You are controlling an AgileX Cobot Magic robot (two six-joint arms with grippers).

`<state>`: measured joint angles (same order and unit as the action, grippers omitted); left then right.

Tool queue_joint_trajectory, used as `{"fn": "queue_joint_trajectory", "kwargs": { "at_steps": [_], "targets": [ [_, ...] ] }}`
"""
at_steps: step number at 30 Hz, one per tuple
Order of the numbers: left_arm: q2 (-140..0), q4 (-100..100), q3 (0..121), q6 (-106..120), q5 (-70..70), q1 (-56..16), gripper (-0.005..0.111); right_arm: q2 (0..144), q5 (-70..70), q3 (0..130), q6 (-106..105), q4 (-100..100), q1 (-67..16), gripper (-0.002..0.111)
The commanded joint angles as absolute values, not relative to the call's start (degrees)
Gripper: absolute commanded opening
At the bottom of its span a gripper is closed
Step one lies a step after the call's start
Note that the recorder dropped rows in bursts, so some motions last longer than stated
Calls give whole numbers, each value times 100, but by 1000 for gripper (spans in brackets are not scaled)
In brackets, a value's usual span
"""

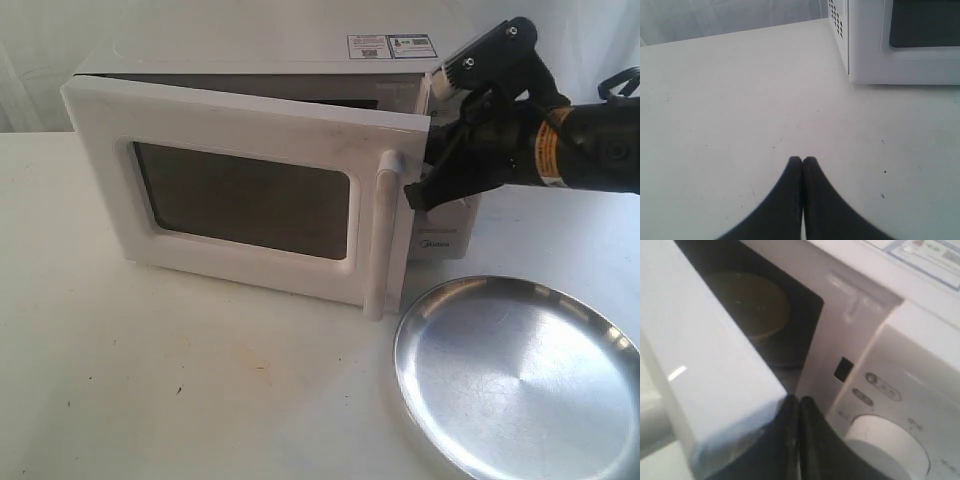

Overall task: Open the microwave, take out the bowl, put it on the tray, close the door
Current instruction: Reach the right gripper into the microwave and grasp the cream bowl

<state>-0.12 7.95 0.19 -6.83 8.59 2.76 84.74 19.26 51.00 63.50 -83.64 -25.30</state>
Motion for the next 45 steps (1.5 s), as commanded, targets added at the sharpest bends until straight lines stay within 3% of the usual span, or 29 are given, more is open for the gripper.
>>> {"fn": "queue_joint_trajectory", "kwargs": {
  "at_steps": [1,8,16,24,29,35,38,39,41,45],
  "targets": [
    [0,773,0,-715,852,271,0,8486,3401,5030,6173,-8297,-2510,0],
    [0,773,0,-715,852,271,0,8399,6996,4715,6335,-9505,-2510,0],
    [0,773,0,-715,852,271,0,8338,6996,4715,6142,-9447,-2510,0],
    [0,773,0,-715,852,271,0,8815,3661,4750,5508,-7910,-3052,0],
    [0,773,0,-715,852,271,0,9815,3165,5216,3946,-6749,-3544,0],
    [0,773,0,-715,852,271,0,10633,3092,5982,3852,-6661,-3606,1],
    [0,773,0,-715,852,271,0,10906,3013,6383,3539,-6838,-3667,15],
    [0,773,0,-715,852,271,0,11043,2992,6590,3388,-6918,-3703,35],
    [0,773,0,-715,852,271,0,11115,2941,6802,3204,-6918,-3797,64],
    [0,773,0,-715,852,271,0,11225,2216,7126,2401,-6908,-4135,57]
  ]
}}
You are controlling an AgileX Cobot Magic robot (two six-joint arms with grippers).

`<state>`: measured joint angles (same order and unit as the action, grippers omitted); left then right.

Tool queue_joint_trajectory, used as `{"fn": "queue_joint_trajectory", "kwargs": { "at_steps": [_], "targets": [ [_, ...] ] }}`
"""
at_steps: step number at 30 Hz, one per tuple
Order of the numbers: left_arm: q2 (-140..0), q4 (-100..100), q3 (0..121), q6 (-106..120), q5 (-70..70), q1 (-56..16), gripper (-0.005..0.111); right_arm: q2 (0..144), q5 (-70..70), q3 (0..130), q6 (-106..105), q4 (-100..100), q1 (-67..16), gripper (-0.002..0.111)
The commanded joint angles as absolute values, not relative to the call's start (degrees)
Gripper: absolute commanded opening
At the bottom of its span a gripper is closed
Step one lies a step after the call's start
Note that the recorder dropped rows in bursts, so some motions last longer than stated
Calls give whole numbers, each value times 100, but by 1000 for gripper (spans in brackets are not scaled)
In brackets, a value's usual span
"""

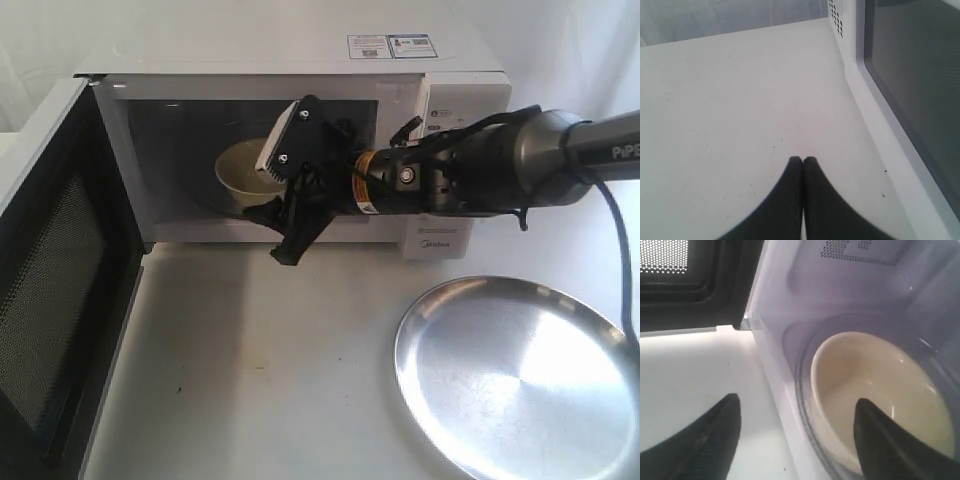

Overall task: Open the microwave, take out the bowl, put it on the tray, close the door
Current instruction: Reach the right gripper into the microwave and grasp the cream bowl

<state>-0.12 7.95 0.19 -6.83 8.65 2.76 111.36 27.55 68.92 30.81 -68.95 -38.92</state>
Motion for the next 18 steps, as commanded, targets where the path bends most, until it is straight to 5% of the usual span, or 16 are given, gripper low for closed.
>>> {"fn": "queue_joint_trajectory", "kwargs": {
  "at_steps": [1,7,14,18],
  "targets": [
    [0,773,0,-715,852,271,0,11259,2060,7202,2388,-6908,-4186,57],
    [0,773,0,-715,852,271,0,11736,1370,7799,2422,-6908,-4280,56],
    [0,773,0,-715,852,271,0,12138,1092,8279,2597,-6920,-4280,37],
    [0,773,0,-715,852,271,0,12187,1118,8291,2611,-6920,-4287,35]
  ]
}}
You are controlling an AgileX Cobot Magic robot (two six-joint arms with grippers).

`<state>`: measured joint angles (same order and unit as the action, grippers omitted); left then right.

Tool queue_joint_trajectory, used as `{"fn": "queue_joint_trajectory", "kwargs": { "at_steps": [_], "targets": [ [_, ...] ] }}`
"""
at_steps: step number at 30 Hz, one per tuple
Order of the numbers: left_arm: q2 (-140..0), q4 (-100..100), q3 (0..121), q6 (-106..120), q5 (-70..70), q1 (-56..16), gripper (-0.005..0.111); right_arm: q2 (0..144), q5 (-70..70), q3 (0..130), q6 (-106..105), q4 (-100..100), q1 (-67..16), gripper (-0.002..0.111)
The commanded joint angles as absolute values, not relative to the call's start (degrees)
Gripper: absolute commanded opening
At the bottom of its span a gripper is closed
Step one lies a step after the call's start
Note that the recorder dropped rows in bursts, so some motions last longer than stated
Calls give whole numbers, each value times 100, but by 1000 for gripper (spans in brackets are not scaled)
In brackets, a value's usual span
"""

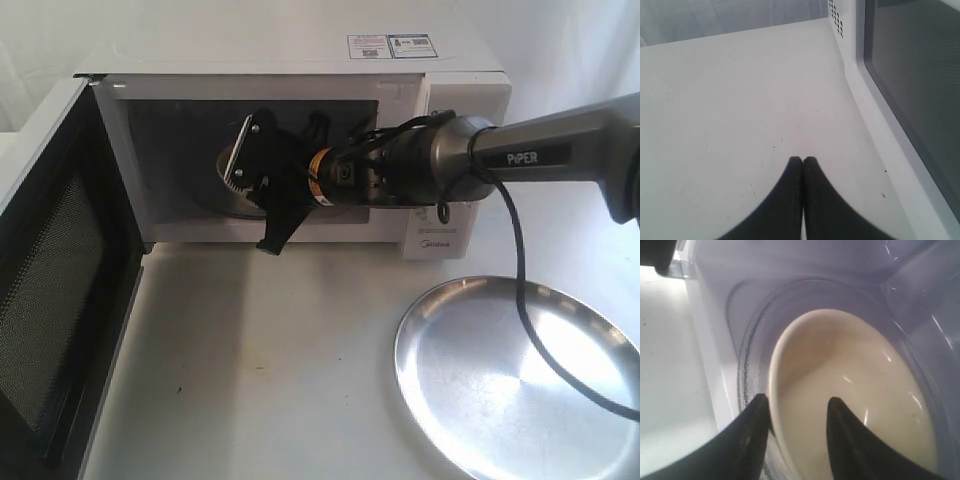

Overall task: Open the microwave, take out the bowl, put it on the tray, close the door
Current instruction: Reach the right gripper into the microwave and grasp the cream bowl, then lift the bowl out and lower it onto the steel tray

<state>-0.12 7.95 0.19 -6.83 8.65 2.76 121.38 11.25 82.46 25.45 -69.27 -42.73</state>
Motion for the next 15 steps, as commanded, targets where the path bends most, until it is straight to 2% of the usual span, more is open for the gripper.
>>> {"fn": "queue_joint_trajectory", "kwargs": {
  "at_steps": [1,3,4,7,8,15],
  "targets": [
    [0,773,0,-715,852,271,0,12198,1118,8291,2670,-6920,-4287,35],
    [0,773,0,-715,852,271,0,12198,1032,8291,2727,-6920,-4287,33],
    [0,773,0,-715,852,271,0,12198,963,8291,2736,-6908,-4287,28],
    [0,773,0,-715,852,271,0,12198,948,8291,2875,-6908,-4287,5],
    [0,773,0,-715,852,271,0,12198,1016,8291,2896,-6895,-4287,0],
    [0,773,0,-715,852,271,0,11965,1970,8100,3370,-6917,-4418,0]
  ]
}}
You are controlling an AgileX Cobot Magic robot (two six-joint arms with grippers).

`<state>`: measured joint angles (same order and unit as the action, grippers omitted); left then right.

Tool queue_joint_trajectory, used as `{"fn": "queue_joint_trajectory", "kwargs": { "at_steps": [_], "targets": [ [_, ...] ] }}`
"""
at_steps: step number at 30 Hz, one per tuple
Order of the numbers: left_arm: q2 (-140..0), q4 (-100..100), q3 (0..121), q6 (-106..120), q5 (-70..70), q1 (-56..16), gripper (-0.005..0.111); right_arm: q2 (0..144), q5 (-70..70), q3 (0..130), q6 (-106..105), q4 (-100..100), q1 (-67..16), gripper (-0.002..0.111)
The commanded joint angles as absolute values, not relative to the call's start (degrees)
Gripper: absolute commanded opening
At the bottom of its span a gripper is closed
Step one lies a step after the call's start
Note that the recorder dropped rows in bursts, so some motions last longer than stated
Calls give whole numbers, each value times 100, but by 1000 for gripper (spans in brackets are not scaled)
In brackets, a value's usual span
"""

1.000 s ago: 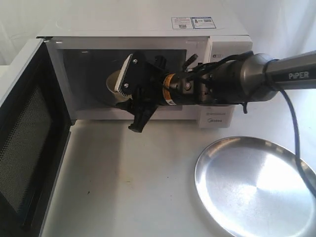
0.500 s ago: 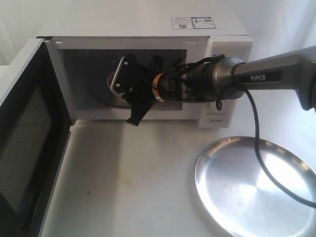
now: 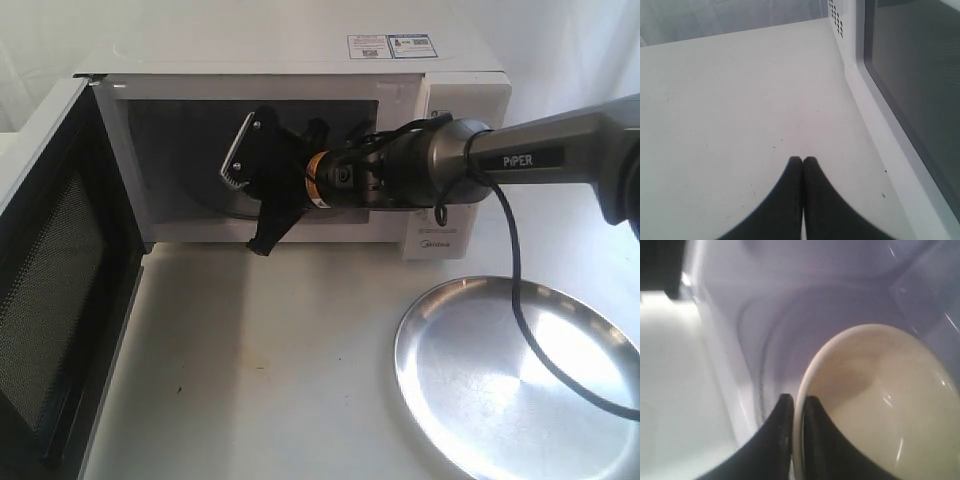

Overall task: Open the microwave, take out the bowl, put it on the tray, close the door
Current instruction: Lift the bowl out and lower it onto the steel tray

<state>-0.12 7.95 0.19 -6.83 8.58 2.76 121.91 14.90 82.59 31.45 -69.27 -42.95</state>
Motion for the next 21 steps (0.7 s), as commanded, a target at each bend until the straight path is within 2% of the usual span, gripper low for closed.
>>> {"fn": "queue_joint_trajectory", "kwargs": {
  "at_steps": [1,9,16,21],
  "targets": [
    [0,773,0,-715,852,271,0,11822,1970,7985,3370,-6917,-4487,0],
    [0,773,0,-715,852,271,0,9967,548,6296,4461,-6910,-5142,0],
    [0,773,0,-715,852,271,0,7915,-3034,4472,5443,-5475,-5860,0],
    [0,773,0,-715,852,271,0,7434,-3196,3448,5944,-5491,-5872,0]
  ]
}}
